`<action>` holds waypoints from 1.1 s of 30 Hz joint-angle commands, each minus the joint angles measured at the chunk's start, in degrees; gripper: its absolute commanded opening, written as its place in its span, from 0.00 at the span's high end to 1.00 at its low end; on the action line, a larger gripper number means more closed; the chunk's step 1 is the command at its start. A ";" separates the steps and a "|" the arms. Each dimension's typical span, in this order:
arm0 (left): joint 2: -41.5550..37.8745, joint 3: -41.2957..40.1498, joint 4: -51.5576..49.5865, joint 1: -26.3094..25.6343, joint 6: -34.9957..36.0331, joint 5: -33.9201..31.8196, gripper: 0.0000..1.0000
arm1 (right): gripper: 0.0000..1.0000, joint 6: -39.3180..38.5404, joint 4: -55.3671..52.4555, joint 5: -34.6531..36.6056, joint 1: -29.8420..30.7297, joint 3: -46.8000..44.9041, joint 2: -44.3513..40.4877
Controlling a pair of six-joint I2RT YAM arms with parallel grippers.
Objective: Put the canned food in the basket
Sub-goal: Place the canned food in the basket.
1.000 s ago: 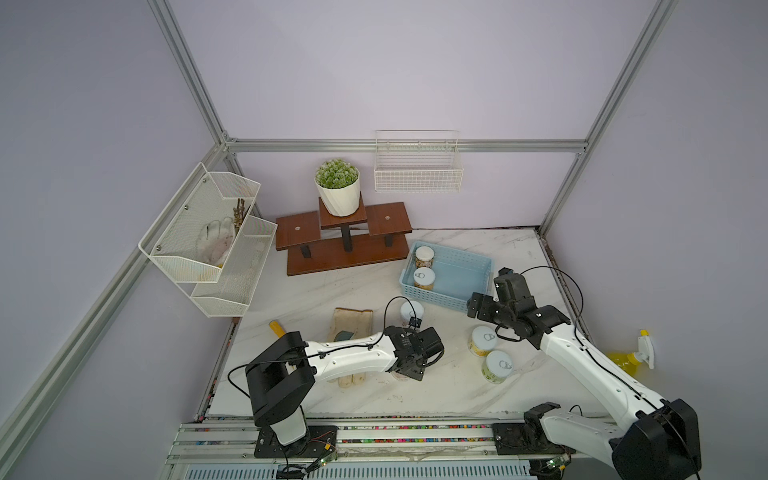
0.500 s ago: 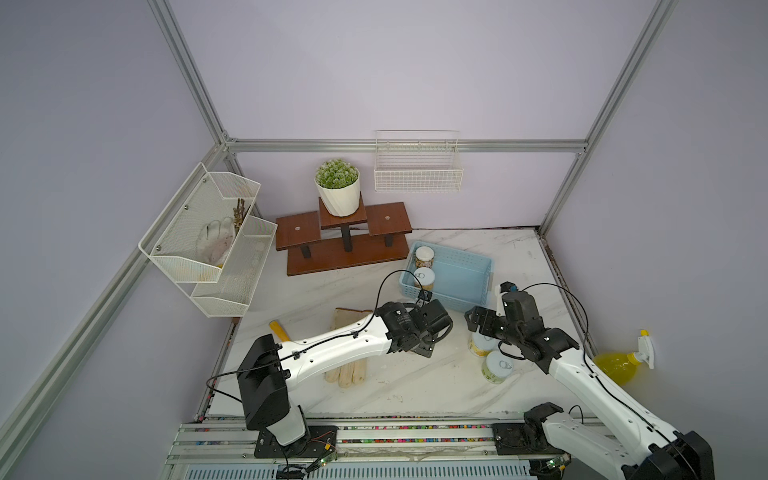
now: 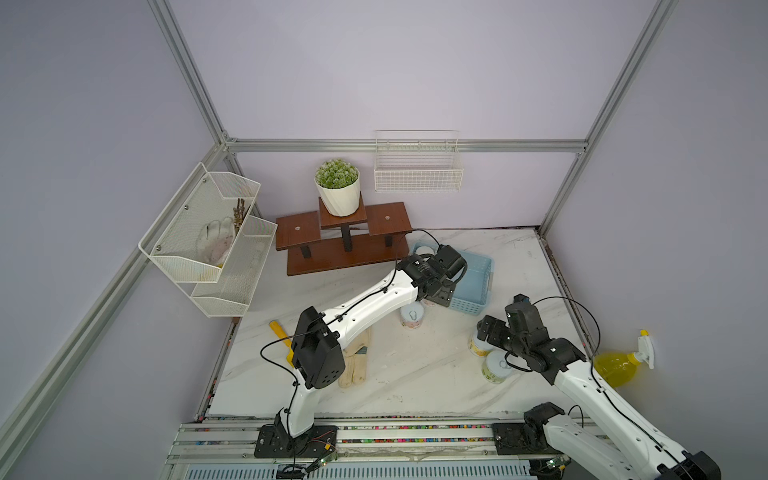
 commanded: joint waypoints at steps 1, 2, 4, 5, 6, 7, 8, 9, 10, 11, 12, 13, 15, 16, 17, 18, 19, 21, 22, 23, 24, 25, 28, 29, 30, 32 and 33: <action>1.90 7.10 2.62 0.76 4.62 1.92 0.53 | 0.08 -2.13 1.12 -4.21 -0.15 -0.27 -1.53; 3.03 8.42 3.30 1.03 5.16 2.45 0.52 | 0.08 -2.24 1.31 -4.95 -0.11 -0.41 -1.84; 5.34 10.96 3.93 1.48 6.06 3.22 0.53 | 0.08 -2.09 1.27 -5.30 -0.11 -0.94 -2.33; 6.56 12.44 4.05 1.66 6.44 3.27 0.52 | 0.08 -1.88 1.01 -5.05 -0.12 -1.14 -2.66; 7.68 13.72 4.06 1.95 6.84 3.30 0.52 | 0.08 -1.82 0.81 -4.81 -0.11 -1.39 -2.99; 8.61 14.72 4.06 2.07 7.03 3.31 0.53 | 0.08 -1.84 0.59 -4.61 -0.08 -1.59 -3.37; 9.48 15.76 4.06 2.38 7.19 3.43 0.53 | 0.08 -1.69 0.37 -4.32 -0.11 -1.82 -3.82; 10.19 16.43 4.28 2.63 7.40 3.58 0.52 | 0.08 -1.79 0.19 -4.17 -0.12 -2.01 -4.20; 10.59 16.76 4.62 2.77 7.54 3.79 0.53 | 0.08 -1.81 0.14 -4.09 -0.11 -2.17 -4.50; 10.94 16.93 5.27 2.90 7.76 3.93 0.52 | 0.08 -1.72 0.13 -4.18 -0.11 -2.35 -4.83; 11.35 16.93 5.98 3.00 7.95 4.08 0.53 | 0.08 -1.73 0.30 -4.40 -0.08 -2.58 -5.10; 11.65 16.92 6.51 3.24 8.04 4.28 0.53 | 0.08 -1.77 0.46 -4.65 -0.10 -2.80 -5.28; 12.36 17.01 7.71 3.47 8.15 4.60 0.53 | 0.08 -1.56 0.69 -4.64 -0.12 -3.02 -5.55; 12.67 17.06 8.27 3.59 8.14 4.78 0.52 | 0.08 -1.56 0.78 -4.76 -0.11 -3.25 -5.67; 13.06 17.14 8.91 3.61 8.23 4.95 0.53 | 0.08 -1.43 1.01 -4.95 -0.10 -3.43 -5.85; 13.56 17.42 9.50 3.66 8.32 5.14 0.53 | 0.08 -1.40 1.11 -5.04 -0.11 -3.50 -5.95; 14.06 17.71 9.89 3.69 8.33 5.28 0.53 | 0.08 -1.39 1.11 -5.19 -0.11 -3.59 -5.99; 15.35 19.17 10.36 3.75 8.41 5.65 0.52 | 0.08 -1.33 0.91 -5.26 -0.09 -3.71 -6.10; 15.81 19.83 10.50 3.95 8.50 5.73 0.52 | 0.08 -1.35 0.88 -5.24 -0.10 -3.79 -6.12; 16.41 20.57 10.76 3.90 8.53 5.89 0.53 | 0.08 -1.40 0.94 -5.29 -0.10 -3.93 -6.12; 16.86 21.20 11.07 3.89 8.64 5.92 0.53 | 0.08 -1.35 0.97 -5.25 -0.10 -3.98 -6.23; 17.28 21.65 11.32 3.94 8.74 5.92 0.52 | 0.08 -1.39 1.03 -5.21 -0.11 -4.08 -6.30; 18.89 23.16 11.83 4.02 9.10 5.94 0.53 | 0.08 -1.53 1.67 -5.64 -0.11 -4.58 -6.49; 19.36 23.59 11.95 4.01 9.28 5.88 0.53 | 0.08 -1.65 1.95 -5.78 -0.06 -4.54 -6.55; 19.89 23.93 12.04 4.01 9.45 5.69 0.53 | 0.08 -1.74 2.15 -5.92 -0.11 -4.43 -6.48; 20.74 24.23 12.27 4.06 9.62 5.60 0.53 | 0.08 -1.75 2.63 -6.34 -0.13 -4.20 -6.57; 21.06 24.29 12.43 4.05 9.64 5.57 0.52 | 0.08 -1.70 2.81 -6.45 -0.10 -4.00 -6.59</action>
